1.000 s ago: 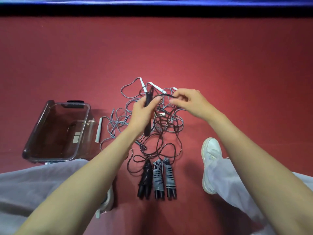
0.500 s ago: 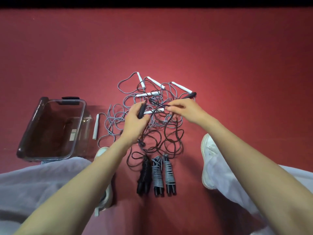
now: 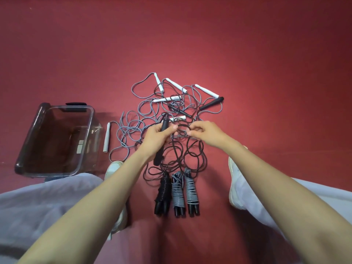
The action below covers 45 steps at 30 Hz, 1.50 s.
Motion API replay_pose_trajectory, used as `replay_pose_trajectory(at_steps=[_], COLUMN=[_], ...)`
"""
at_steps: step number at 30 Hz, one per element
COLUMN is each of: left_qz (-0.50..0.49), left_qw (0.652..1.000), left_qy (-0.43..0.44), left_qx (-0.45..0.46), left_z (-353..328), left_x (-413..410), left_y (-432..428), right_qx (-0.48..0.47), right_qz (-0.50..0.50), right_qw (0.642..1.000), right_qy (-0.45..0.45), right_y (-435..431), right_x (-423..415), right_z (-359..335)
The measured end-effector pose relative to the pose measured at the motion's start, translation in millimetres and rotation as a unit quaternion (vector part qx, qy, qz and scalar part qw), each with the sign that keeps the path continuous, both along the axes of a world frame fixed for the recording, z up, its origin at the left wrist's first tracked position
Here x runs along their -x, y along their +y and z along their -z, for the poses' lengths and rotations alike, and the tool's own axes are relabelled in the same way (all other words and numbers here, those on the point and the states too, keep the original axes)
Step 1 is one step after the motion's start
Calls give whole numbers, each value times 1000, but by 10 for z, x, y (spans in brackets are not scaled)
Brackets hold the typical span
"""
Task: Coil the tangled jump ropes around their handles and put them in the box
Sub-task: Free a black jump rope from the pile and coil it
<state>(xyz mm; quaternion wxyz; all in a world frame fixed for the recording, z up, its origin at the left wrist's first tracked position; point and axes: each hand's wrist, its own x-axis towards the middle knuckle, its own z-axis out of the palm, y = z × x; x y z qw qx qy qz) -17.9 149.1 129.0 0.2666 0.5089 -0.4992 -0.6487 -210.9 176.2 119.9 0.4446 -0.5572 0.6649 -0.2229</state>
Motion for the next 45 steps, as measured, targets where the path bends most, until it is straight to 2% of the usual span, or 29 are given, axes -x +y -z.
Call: replay_pose_trajectory(at_steps=[3, 6, 8, 12, 16, 18, 23, 28, 31, 33, 34, 37, 38, 41, 45], left_qz=[-22, -19, -27, -58, -72, -101, -181, -212, -230, -244, -262, -322, -324, -296, -222], left_qw=[999, 999, 998, 996, 988, 983, 981, 975, 972, 968, 962, 941, 940, 944, 938], left_qy=[23, 30, 29, 45, 115, 127, 9, -13, -16, -56, -80, -100, -103, -128, -225], left_qx=[-29, -38, -41, -50, -74, -83, -70, -61, -52, -33, -23, -5, 7, 65, 140], left_z=[42, 83, 114, 197, 234, 258, 465, 629, 663, 698, 718, 693, 653, 416, 123], left_x=[-33, -60, -66, -66, -93, -128, -283, -392, -402, -409, -413, -420, -413, -367, -346], left_y=[-15, -41, -54, -55, -56, -80, -103, -73, -92, -126, -145, -179, -182, -164, -131], right_qx=[-32, -102, -148, -197, -211, -212, -227, -248, -233, -189, -163, -95, -79, -66, -39], right_qz=[1, -27, 3, 157, 212, 219, 215, 236, 217, 227, 244, 292, 294, 267, 244], right_qw=[999, 990, 980, 965, 954, 952, 944, 921, 926, 939, 946, 949, 947, 952, 956], right_qy=[14, 96, 135, 73, 30, 38, 107, 184, 201, 177, 135, -69, -104, -130, -157], right_y=[74, 167, 231, 400, 511, 516, 468, 442, 416, 354, 313, 179, 133, 31, -11], right_x=[78, 144, 162, 151, 90, 48, -71, -169, -137, -111, -106, -94, -63, 67, 155], right_z=[213, 445, 651, 982, 1201, 1280, 1505, 1699, 1749, 1691, 1611, 1150, 970, 365, -472])
